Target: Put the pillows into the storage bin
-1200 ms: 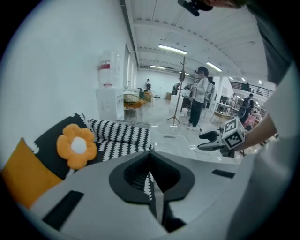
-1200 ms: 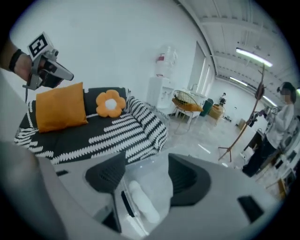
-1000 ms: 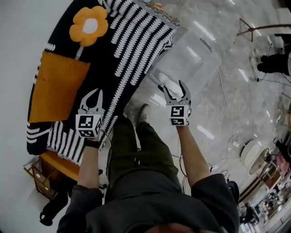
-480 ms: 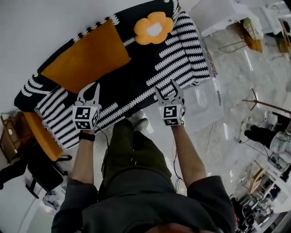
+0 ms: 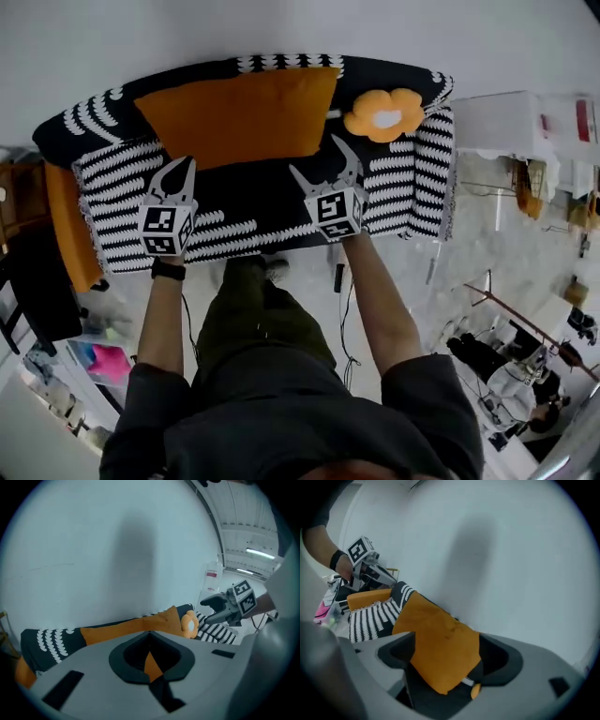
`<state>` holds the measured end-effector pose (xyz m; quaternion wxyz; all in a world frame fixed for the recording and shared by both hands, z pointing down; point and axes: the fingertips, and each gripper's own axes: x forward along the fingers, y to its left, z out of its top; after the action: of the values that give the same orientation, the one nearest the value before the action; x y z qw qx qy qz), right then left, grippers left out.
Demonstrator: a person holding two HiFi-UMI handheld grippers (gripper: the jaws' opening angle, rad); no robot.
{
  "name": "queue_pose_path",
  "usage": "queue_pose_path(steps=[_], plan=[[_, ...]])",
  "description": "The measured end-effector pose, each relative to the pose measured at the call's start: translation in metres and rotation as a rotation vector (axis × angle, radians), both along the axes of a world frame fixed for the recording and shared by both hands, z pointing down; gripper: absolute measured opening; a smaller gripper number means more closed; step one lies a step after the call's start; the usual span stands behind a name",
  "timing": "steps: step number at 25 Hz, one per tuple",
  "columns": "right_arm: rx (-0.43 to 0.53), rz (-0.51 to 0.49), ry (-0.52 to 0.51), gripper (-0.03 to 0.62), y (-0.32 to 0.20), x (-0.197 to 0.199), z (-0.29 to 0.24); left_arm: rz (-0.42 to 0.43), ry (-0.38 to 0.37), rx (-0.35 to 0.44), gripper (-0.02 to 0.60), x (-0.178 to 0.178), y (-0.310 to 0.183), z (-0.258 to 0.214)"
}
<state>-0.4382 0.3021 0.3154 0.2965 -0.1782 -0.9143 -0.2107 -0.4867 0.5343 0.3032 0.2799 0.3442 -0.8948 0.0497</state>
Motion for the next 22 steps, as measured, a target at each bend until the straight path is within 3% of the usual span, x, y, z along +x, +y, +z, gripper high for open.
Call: queue_pose_path(steps=[3, 14, 22], plan=[[0.032, -0.112, 0.045, 0.446, 0.028, -0.039, 0.014, -0.040, 0.017, 0.008, 0.004, -0.021, 0.014, 0.011], [0.161, -0.361, 0.141, 0.449, 0.092, -0.149, 0.083, -0.053, 0.045, 0.031, 0.003, -0.098, 0.012, 0.055], [0.352, -0.575, 0.268, 0.449, 0.113, -0.193, 0.151, -0.040, 0.090, 0.032, 0.005, -0.112, 0.004, 0.093]])
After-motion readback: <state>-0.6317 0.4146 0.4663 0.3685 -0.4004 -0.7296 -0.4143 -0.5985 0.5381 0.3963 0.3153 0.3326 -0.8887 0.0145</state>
